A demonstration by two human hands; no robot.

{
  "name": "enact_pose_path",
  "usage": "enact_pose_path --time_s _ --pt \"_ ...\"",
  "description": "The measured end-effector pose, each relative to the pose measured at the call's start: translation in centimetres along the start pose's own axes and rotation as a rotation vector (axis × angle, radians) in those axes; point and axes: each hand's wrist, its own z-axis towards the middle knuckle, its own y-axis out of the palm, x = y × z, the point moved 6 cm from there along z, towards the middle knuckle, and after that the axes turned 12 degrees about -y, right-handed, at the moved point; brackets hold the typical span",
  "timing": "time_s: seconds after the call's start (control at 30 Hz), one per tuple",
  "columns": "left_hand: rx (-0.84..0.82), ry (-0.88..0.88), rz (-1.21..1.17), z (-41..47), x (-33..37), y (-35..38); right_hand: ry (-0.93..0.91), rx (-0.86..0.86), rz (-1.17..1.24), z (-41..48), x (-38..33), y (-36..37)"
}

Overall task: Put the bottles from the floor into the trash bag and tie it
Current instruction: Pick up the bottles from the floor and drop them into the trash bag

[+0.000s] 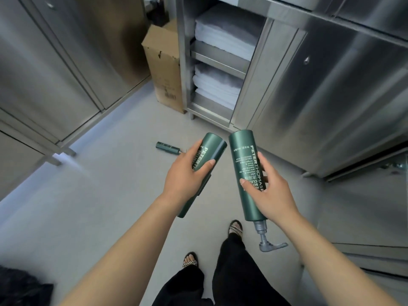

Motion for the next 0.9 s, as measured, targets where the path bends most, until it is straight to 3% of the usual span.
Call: enact_pose_path --time_s 0.2,0.43,0.67,0.9 --pt "0.038 -0.02 0.049 2.1 1.6 0.3 -0.002 0.001 0.077 3.5 1.1 -1.3" --pt "0.171 -0.104 0.134 4.5 2.7 -2.7 -0.102 -0.124 0.164 11.1 -0.1 -0.4" --pt "0.376 -0.271 0.051 4.1 0.2 -6.4 -0.243 -0.347 0.179 16.0 -3.2 5.1" --pt "0.618 -0.516 0.006 -1.9 -7.3 -13.4 -0.399 -0.665 0.218 15.0 -10.3 15.3"
